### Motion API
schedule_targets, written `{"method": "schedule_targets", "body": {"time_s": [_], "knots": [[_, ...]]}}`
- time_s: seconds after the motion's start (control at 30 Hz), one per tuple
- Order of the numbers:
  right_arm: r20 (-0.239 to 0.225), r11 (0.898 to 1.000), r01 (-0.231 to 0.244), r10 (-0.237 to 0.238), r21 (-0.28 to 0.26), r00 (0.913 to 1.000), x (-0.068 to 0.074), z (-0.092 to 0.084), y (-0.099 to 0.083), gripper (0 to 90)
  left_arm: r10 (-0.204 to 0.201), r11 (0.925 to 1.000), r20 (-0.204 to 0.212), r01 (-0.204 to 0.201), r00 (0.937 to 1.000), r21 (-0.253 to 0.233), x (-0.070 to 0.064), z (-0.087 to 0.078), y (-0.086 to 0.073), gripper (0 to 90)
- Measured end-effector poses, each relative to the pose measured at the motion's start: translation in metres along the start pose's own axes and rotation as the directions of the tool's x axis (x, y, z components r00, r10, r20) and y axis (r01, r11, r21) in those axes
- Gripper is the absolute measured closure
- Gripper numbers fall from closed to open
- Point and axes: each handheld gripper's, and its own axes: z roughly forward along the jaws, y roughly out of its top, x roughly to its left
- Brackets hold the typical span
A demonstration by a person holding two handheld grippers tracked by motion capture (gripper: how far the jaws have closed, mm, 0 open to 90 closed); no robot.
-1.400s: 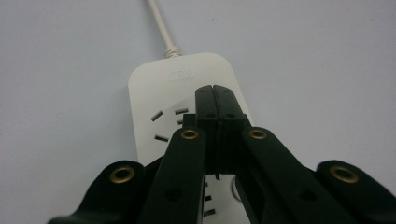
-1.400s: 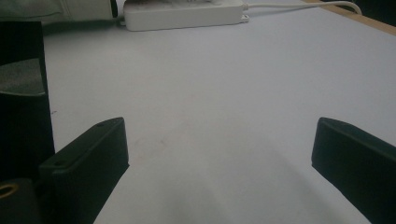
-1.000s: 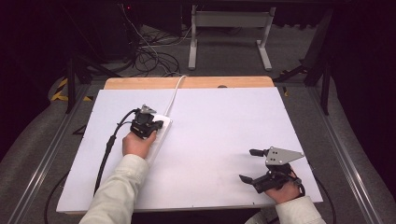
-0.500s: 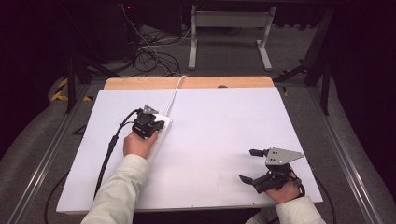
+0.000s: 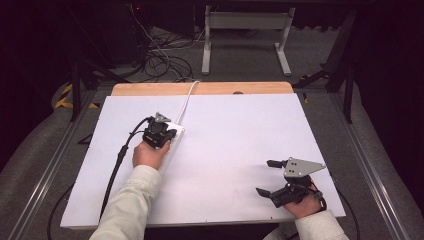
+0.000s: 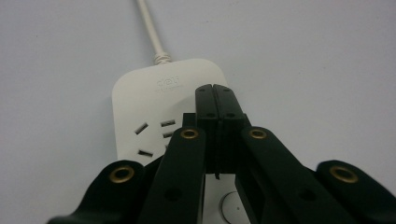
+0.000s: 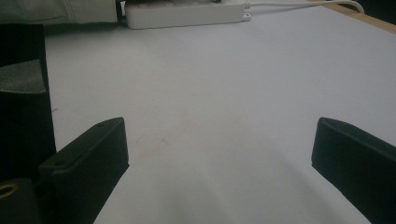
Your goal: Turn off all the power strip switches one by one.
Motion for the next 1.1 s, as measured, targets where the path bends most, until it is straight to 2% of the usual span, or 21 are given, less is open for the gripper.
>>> {"method": "schedule_targets", "body": {"time_s": [0.07, 0.2, 0.33, 0.37, 0.47, 0.5, 0.53, 0.57, 0.67, 0.73, 0.8, 0.9, 0.93, 1.0, 1.03, 1.07, 1.1], "knots": [[0.000, 1.000, 0.002, -0.002, 0.001, 1.0000, 0.000, 0.000, 0.000, 4.3, 0.000, 1.0000, -0.001, 0.000, 1.0000, 0.000, -0.001, 0.000, 0.000, 90.0], [0.001, 1.000, 0.000, 0.000, -0.002, 1.0000, 0.000, 0.000, 0.000, 4.3, 0.010, 1.0000, -0.028, -0.010, 0.9996, -0.001, -0.006, 0.001, 0.000, 90.0], [0.000, 1.000, 0.002, -0.002, 0.000, 1.0000, 0.000, 0.000, 0.000, 4.3, -0.004, 0.9999, -0.013, 0.005, 0.9999, 0.012, -0.003, 0.001, 0.000, 90.0], [0.000, 1.000, 0.001, -0.001, -0.001, 1.0000, 0.000, 0.000, 0.000, 4.3, 0.007, 0.9999, -0.025, -0.007, 0.9997, 0.014, -0.003, 0.001, 0.001, 90.0], [0.001, 1.000, 0.000, 0.000, -0.001, 1.0000, 0.000, 0.000, 0.000, 4.3, -0.007, 0.9998, -0.017, 0.007, 0.9998, 0.016, -0.004, 0.000, 0.001, 90.0], [0.002, 1.000, 0.000, 0.000, -0.002, 1.0000, 0.000, -0.001, 0.000, 4.3, -0.007, 1.0000, -0.009, 0.007, 0.9999, 0.003, -0.003, -0.001, 0.001, 90.0], [0.003, 1.000, -0.001, 0.001, -0.002, 1.0000, 0.000, -0.001, 0.000, 4.3, -0.012, 0.9999, -0.019, 0.012, 0.9998, 0.009, -0.003, -0.005, 0.001, 90.0], [0.001, 1.000, -0.002, 0.002, -0.004, 1.0000, -0.001, 0.000, 0.000, 4.2, -0.017, 0.9998, -0.007, 0.017, 0.9998, 0.004, -0.001, -0.008, 0.000, 90.0], [0.001, 1.000, -0.004, 0.004, -0.005, 1.0000, -0.001, 0.000, 0.000, 4.2, 0.010, 0.9979, -0.010, -0.010, 0.9999, -0.064, -0.004, -0.026, 0.002, 90.0], [0.001, 1.000, -0.005, 0.005, -0.005, 1.0000, -0.002, 0.000, 0.000, 4.2, 0.017, 0.9955, -0.008, -0.018, 0.9998, -0.093, -0.007, -0.038, 0.005, 90.0], [0.001, 1.000, -0.002, 0.002, -0.007, 1.0000, -0.002, 0.000, 0.000, 4.2, 0.016, 0.9952, 0.002, -0.016, 0.9999, -0.096, -0.009, -0.045, 0.005, 90.0], [0.005, 1.000, -0.001, 0.001, -0.012, 1.0000, -0.001, -0.002, 0.000, 4.2, 0.034, 0.9948, -0.006, -0.034, 0.9994, -0.095, -0.012, -0.051, 0.003, 90.0], [0.005, 1.000, 0.000, 0.000, -0.014, 1.0000, 0.000, -0.002, 0.000, 4.2, 0.045, 0.9939, -0.011, -0.046, 0.9989, -0.100, -0.013, -0.054, 0.003, 90.0], [0.007, 1.000, 0.001, -0.001, -0.014, 1.0000, 0.000, -0.003, 0.000, 4.2, 0.039, 0.9906, -0.002, -0.039, 0.9992, -0.131, -0.016, -0.061, 0.004, 89.8], [0.007, 1.000, 0.001, -0.001, -0.014, 1.0000, 0.000, -0.003, 0.000, 4.2, 0.024, 0.9895, -0.005, -0.025, 0.9997, -0.143, -0.016, -0.065, 0.005, 80.5], [0.008, 1.000, -0.001, 0.001, -0.014, 1.0000, 0.000, -0.003, 0.000, 4.2, 0.011, 0.9880, 0.007, -0.009, 0.9999, -0.154, -0.016, -0.069, 0.005, 66.2], [0.009, 1.000, -0.002, 0.002, -0.015, 1.0000, 0.000, -0.003, 0.000, 4.2, 0.007, 0.9863, 0.026, -0.003, 0.9996, -0.165, -0.017, -0.072, 0.004, 63.6]]}}
